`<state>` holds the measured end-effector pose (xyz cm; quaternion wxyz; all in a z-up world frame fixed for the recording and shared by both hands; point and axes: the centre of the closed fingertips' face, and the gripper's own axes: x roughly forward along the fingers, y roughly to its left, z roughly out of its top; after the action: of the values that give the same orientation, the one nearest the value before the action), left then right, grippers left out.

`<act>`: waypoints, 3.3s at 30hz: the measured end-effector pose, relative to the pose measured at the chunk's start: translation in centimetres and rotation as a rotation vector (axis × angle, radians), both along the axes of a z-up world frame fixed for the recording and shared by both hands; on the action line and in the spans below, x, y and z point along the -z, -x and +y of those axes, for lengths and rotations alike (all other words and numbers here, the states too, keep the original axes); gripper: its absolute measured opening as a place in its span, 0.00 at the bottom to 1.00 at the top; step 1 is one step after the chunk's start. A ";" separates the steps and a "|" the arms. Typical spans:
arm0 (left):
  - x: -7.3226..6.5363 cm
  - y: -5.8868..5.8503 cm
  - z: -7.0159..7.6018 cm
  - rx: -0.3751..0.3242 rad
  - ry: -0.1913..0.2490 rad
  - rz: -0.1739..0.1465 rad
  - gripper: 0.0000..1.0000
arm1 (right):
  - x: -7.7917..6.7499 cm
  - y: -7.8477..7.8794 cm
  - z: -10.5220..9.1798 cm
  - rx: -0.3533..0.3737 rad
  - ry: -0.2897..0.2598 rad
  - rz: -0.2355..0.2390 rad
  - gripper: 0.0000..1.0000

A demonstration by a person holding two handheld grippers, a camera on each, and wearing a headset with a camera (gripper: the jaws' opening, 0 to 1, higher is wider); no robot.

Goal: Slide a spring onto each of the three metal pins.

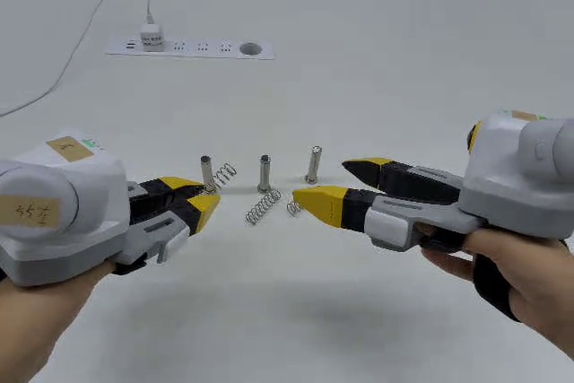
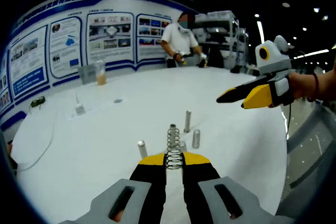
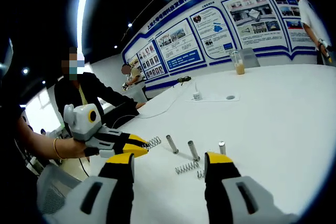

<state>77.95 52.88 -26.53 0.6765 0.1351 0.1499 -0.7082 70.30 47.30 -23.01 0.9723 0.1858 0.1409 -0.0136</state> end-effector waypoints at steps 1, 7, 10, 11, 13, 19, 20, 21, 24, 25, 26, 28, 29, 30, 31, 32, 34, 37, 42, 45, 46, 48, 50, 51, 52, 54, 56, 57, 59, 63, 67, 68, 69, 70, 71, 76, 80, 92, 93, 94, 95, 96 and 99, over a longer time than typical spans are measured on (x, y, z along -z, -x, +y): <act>-0.4 0.2 0.1 0.000 0.012 0.010 0.10 | -0.3 -0.3 0.4 -0.004 -0.019 -0.013 0.54; -1.9 0.9 0.3 0.005 0.070 0.011 0.10 | -1.5 -1.8 1.5 0.006 -0.103 -0.075 0.45; -2.3 1.1 0.4 0.010 0.094 0.013 0.10 | -1.6 -2.5 2.3 -0.001 -0.121 -0.084 0.42; -2.6 1.3 0.4 0.015 0.111 0.011 0.10 | -1.6 -2.7 2.5 -0.001 -0.129 -0.088 0.42; -3.1 1.6 0.4 0.025 0.133 0.006 0.10 | -1.6 -3.1 2.6 0.008 -0.156 -0.101 0.39; -3.9 2.4 0.6 0.046 0.171 -0.001 0.10 | -2.1 -3.8 3.3 0.003 -0.243 -0.140 0.32; -4.0 2.5 0.6 0.048 0.174 -0.002 0.10 | -2.2 -3.9 3.3 0.003 -0.255 -0.147 0.31; -4.1 2.7 0.7 0.050 0.174 -0.003 0.10 | -2.2 -4.0 3.4 0.001 -0.270 -0.152 0.31; -4.3 3.0 0.8 0.054 0.184 -0.006 0.10 | -2.1 -4.2 3.6 -0.007 -0.286 -0.148 0.28; -4.5 3.1 0.8 0.055 0.189 -0.005 0.10 | -2.1 -4.2 3.7 -0.008 -0.296 -0.144 0.27; -4.6 3.3 0.8 0.059 0.193 -0.003 0.10 | -2.1 -4.2 3.8 -0.009 -0.308 -0.145 0.26; -4.9 3.5 0.9 0.062 0.201 -0.008 0.10 | -2.3 -4.2 3.8 -0.011 -0.334 -0.155 0.24; -4.9 3.6 0.9 0.063 0.204 -0.009 0.10 | -2.4 -4.2 3.8 -0.012 -0.346 -0.160 0.23; -5.1 3.6 1.0 0.065 0.208 -0.009 0.10 | -2.4 -4.2 3.9 -0.013 -0.360 -0.164 0.22; -5.2 3.7 1.0 0.065 0.213 -0.008 0.10 | -2.6 -4.2 4.0 -0.017 -0.383 -0.171 0.21; -5.3 3.7 1.0 0.067 0.217 -0.008 0.10 | -2.6 -4.2 4.0 -0.018 -0.391 -0.170 0.20; -5.4 3.9 1.0 0.070 0.222 -0.011 0.10 | -2.6 -4.3 4.1 -0.021 -0.397 -0.169 0.19; -5.6 4.1 1.1 0.077 0.229 -0.012 0.10 | -2.9 -4.2 4.2 -0.025 -0.424 -0.180 0.16; -5.8 4.2 1.2 0.079 0.234 -0.021 0.10 | -3.0 -4.2 4.7 -0.044 -0.445 -0.181 0.13; -5.9 4.2 1.3 0.079 0.234 -0.026 0.10 | -3.2 -4.2 4.8 -0.052 -0.446 -0.186 0.13; -6.0 4.3 1.3 0.079 0.231 -0.031 0.10 | -3.3 -4.2 4.9 -0.058 -0.437 -0.191 0.13; -5.9 4.2 1.3 0.081 0.222 -0.042 0.10 | -3.4 -4.2 5.2 -0.069 -0.428 -0.193 0.12; -5.8 4.2 1.3 0.083 0.217 -0.049 0.11 | -3.4 -4.2 5.3 -0.077 -0.422 -0.194 0.12; -5.7 4.2 1.3 0.084 0.212 -0.048 0.11 | -3.5 -4.2 5.4 -0.083 -0.420 -0.195 0.12; -5.7 4.2 1.3 0.084 0.210 -0.047 0.11 | -3.5 -4.3 5.4 -0.085 -0.417 -0.195 0.12; -5.5 4.0 1.3 0.080 0.201 -0.045 0.11 | -3.5 -4.3 5.5 -0.097 -0.402 -0.192 0.11; -5.3 4.0 1.2 0.078 0.190 -0.042 0.11 | -3.5 -4.4 5.6 -0.104 -0.382 -0.185 0.11; -5.2 3.9 1.2 0.076 0.188 -0.044 0.12 | -3.6 -4.5 5.6 -0.105 -0.377 -0.186 0.11; -5.1 3.9 1.3 0.076 0.180 -0.044 0.15 | -3.6 -4.5 5.6 -0.108 -0.369 -0.188 0.11; -4.3 3.7 1.5 0.070 0.148 -0.055 0.20 | -3.7 -4.7 5.2 -0.106 -0.327 -0.187 0.11; -3.5 3.5 1.8 0.064 0.121 -0.053 0.25 | -3.6 -4.9 4.8 -0.102 -0.282 -0.183 0.11; -3.2 3.4 2.0 0.061 0.107 -0.055 0.26 | -3.5 -5.0 4.7 -0.105 -0.264 -0.177 0.11; -3.1 3.4 2.0 0.061 0.107 -0.054 0.26 | -3.5 -5.0 4.6 -0.107 -0.253 -0.174 0.11; -3.1 3.5 2.1 0.063 0.107 -0.052 0.26 | -3.3 -5.1 4.6 -0.108 -0.238 -0.165 0.11; -3.0 3.5 2.1 0.062 0.106 -0.044 0.27 | -3.2 -5.2 4.5 -0.110 -0.213 -0.159 0.11; -2.5 3.3 2.4 0.053 0.090 -0.040 0.33 | -3.1 -5.7 3.8 -0.115 -0.135 -0.149 0.11; -1.9 3.1 2.7 0.037 0.069 -0.025 0.37 | -3.0 -6.3 3.5 -0.128 -0.066 -0.147 0.11; -1.0 2.5 2.7 0.002 0.042 -0.034 0.50 | -2.0 -8.6 2.3 -0.130 0.044 -0.136 0.11; -0.9 2.5 2.8 0.004 0.038 -0.040 0.51 | -1.9 -8.9 2.2 -0.129 0.060 -0.133 0.11; -0.8 2.6 2.8 0.009 0.035 -0.041 0.52 | -1.8 -9.1 2.2 -0.129 0.061 -0.135 0.11; -0.7 2.6 2.8 0.007 0.033 -0.040 0.53 | -1.7 -9.2 2.1 -0.127 0.058 -0.136 0.11; -0.6 2.6 2.8 0.007 0.030 -0.041 0.54 | -1.7 -9.5 1.8 -0.117 0.048 -0.143 0.11; -0.3 2.6 2.8 0.007 0.020 -0.042 0.60 | -1.4 -10.1 1.6 -0.117 0.075 -0.140 0.11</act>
<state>75.40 55.68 -26.21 0.6785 0.1439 0.1280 -0.7089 80.41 48.93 -21.63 0.9852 0.1412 0.0824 0.0510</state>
